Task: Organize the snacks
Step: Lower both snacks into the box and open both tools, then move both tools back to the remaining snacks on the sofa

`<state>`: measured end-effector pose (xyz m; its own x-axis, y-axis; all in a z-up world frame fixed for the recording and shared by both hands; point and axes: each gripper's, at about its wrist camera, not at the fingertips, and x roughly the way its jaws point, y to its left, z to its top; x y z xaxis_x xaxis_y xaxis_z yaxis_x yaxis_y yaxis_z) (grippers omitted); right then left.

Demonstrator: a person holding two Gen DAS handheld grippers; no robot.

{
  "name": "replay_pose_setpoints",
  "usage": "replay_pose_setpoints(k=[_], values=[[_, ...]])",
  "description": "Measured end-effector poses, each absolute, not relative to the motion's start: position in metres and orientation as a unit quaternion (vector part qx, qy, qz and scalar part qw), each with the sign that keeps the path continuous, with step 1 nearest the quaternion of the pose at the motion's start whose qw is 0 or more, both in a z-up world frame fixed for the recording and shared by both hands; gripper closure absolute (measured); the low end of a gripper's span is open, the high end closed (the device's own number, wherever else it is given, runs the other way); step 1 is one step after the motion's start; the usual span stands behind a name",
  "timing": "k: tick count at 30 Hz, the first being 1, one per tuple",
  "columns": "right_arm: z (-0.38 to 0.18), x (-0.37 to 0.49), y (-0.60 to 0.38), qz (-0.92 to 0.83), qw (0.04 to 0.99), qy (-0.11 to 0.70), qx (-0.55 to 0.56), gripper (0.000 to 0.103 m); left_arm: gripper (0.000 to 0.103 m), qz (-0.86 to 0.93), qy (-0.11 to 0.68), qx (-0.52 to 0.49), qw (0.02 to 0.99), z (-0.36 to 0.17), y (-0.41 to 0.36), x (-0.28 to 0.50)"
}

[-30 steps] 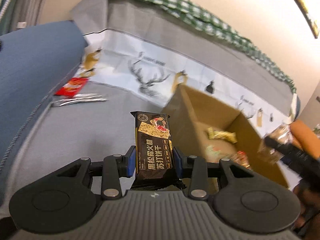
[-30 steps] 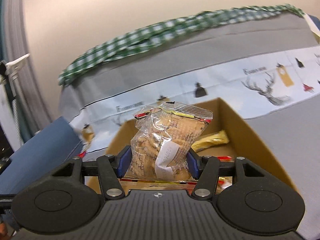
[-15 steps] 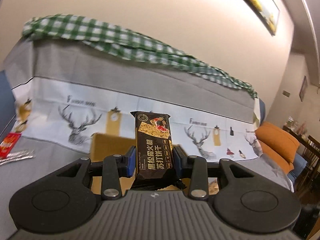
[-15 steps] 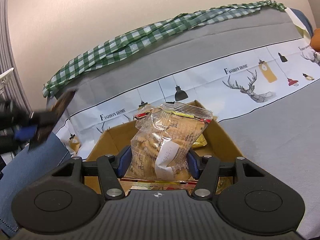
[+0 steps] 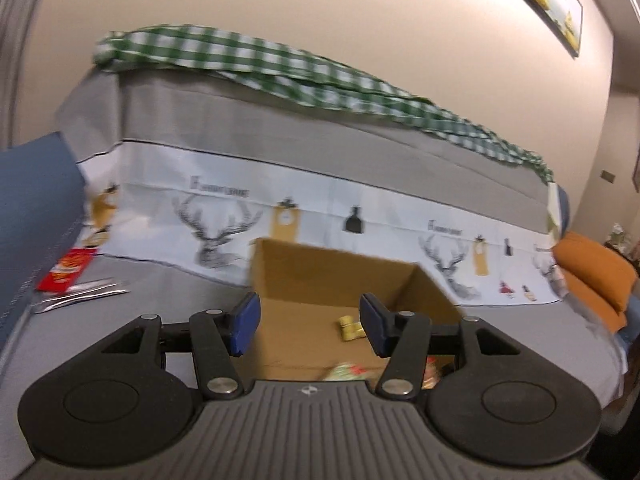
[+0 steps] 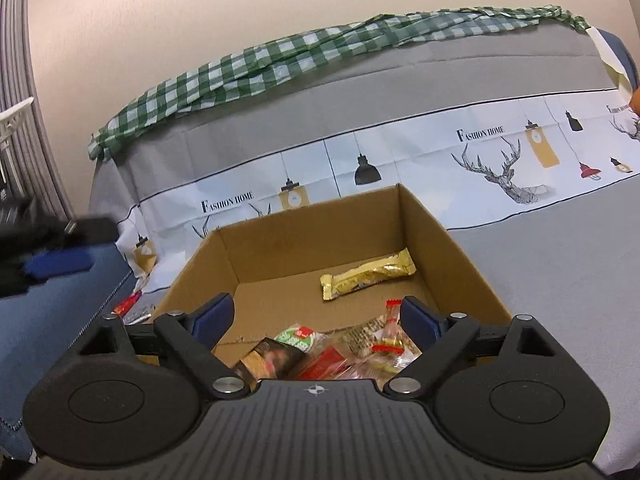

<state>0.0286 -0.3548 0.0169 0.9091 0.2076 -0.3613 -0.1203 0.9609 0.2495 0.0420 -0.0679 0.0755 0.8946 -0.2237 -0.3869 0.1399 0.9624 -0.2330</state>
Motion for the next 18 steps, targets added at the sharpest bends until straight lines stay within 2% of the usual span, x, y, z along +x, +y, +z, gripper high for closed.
replay_pose_setpoints(k=[3, 6, 8, 10, 13, 14, 18], values=[[0.016, 0.026, -0.349, 0.084, 0.972, 0.197, 0.101, 0.012, 0.049, -0.086, 0.215, -0.094, 0.968, 0.062, -0.04, 0.033], [0.016, 0.023, -0.343, 0.088, 0.973, 0.195, 0.088, 0.015, 0.061, -0.086, 0.221, -0.059, 0.97, 0.05, -0.015, 0.03], [0.016, 0.02, -0.339, 0.09, 0.974, 0.192, 0.081, 0.022, 0.074, -0.072, 0.213, -0.027, 0.974, 0.041, 0.0, 0.026], [0.015, 0.019, -0.337, 0.091, 0.973, 0.193, 0.084, 0.03, 0.081, -0.057, 0.202, -0.002, 0.978, 0.031, 0.015, 0.022], [0.015, 0.018, -0.338, 0.086, 0.971, 0.199, 0.103, 0.048, 0.083, -0.029, 0.214, 0.01, 0.976, 0.001, 0.035, 0.019], [0.015, 0.018, -0.338, 0.085, 0.97, 0.2, 0.11, 0.053, 0.087, -0.019, 0.239, -0.004, 0.971, -0.004, 0.041, 0.024], [0.016, 0.016, -0.331, 0.087, 0.97, 0.194, 0.119, 0.058, 0.087, -0.026, 0.225, -0.008, 0.974, -0.001, 0.049, 0.021]])
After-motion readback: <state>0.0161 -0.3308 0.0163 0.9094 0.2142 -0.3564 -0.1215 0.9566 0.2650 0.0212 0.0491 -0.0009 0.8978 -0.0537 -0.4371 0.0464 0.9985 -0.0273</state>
